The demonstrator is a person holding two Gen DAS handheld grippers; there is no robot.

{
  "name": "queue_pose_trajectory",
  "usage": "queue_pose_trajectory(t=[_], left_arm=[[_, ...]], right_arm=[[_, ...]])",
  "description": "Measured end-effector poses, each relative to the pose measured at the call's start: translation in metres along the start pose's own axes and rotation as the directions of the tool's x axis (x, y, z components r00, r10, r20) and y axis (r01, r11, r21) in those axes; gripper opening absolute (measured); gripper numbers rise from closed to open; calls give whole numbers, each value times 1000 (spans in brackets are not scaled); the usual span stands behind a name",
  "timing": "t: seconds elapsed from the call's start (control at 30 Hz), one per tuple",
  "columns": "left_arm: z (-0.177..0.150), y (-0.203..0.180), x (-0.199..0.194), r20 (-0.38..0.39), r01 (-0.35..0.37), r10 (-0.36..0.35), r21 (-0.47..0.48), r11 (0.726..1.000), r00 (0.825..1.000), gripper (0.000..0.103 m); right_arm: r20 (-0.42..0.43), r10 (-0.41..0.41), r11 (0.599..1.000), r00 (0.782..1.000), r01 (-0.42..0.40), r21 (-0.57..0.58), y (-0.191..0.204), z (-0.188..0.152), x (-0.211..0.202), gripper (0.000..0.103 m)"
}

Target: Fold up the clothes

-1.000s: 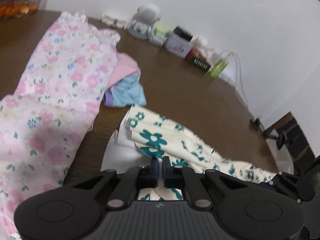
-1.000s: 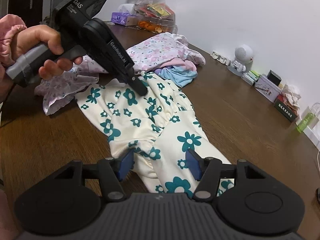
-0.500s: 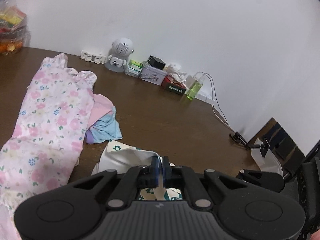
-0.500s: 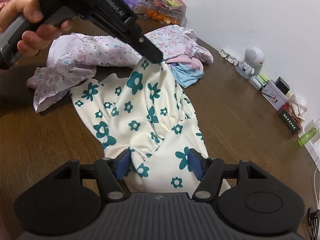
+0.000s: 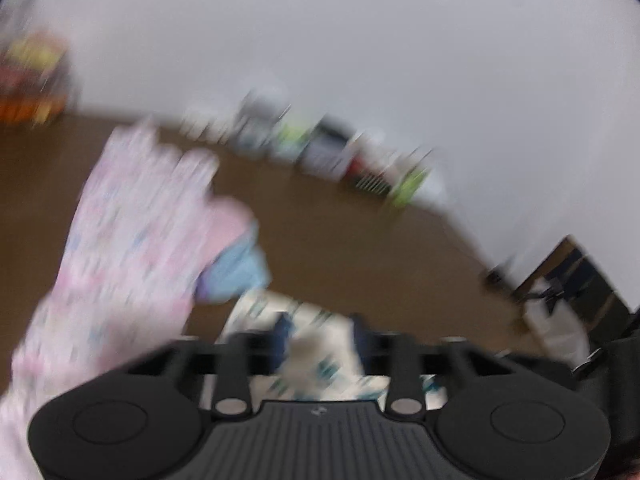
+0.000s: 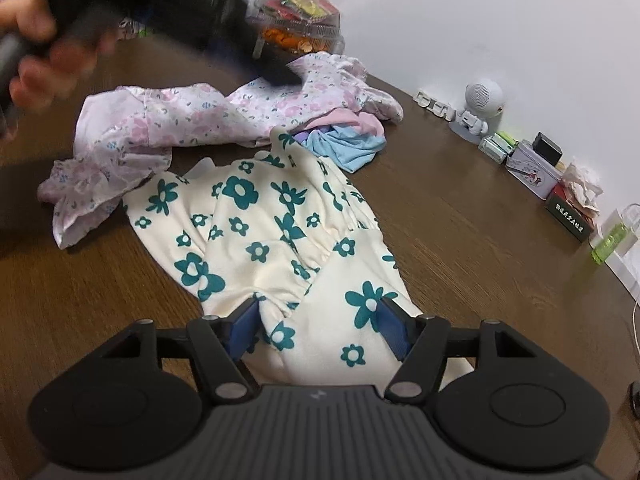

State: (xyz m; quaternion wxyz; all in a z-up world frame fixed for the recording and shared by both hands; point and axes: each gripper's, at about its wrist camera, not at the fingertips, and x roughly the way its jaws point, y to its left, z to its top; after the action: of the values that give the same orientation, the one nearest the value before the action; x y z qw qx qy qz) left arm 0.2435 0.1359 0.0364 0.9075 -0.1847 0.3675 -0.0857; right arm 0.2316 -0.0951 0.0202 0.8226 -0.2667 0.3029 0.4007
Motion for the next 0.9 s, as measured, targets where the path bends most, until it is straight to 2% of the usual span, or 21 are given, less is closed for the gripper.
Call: queue_pose_trajectory(t=[0.13,0.27,0.3,0.33,0.4,0.6,0.77,0.9], left_arm=[[-5,28,22,-73,2,-9,-94,996,997,46],[0,41,39,-78,34,-44,-125,992,996,45],[1,43,43,-83,51,-62,-129,990,995,40],[1,43,47,-89,68,-80,-132,989,993,22],[1,45,54,-96,104,-118,-137,985,988,2],[-1,27,33,-2,94,-94,-57,994,996,1],[12,3,4,84,158,-157,-6,987,984,1],[21,-21,-10,119,202,-206,44,978,971,0]], right_arm=[[7,0,1000,1000,0,5,1,-2,-2,65],[9,-4,1000,1000,4,11,3,-3,-2,65],[11,-5,1000,1000,5,15,3,-3,-2,65],[13,-6,1000,1000,6,19,3,-4,-3,65],[16,-10,1000,1000,9,27,3,-5,-4,65],[30,-11,999,999,10,41,-1,-8,-10,65],[31,-10,1000,999,10,-13,3,-1,-10,65],[7,-23,998,1000,23,-54,7,8,-1,66]])
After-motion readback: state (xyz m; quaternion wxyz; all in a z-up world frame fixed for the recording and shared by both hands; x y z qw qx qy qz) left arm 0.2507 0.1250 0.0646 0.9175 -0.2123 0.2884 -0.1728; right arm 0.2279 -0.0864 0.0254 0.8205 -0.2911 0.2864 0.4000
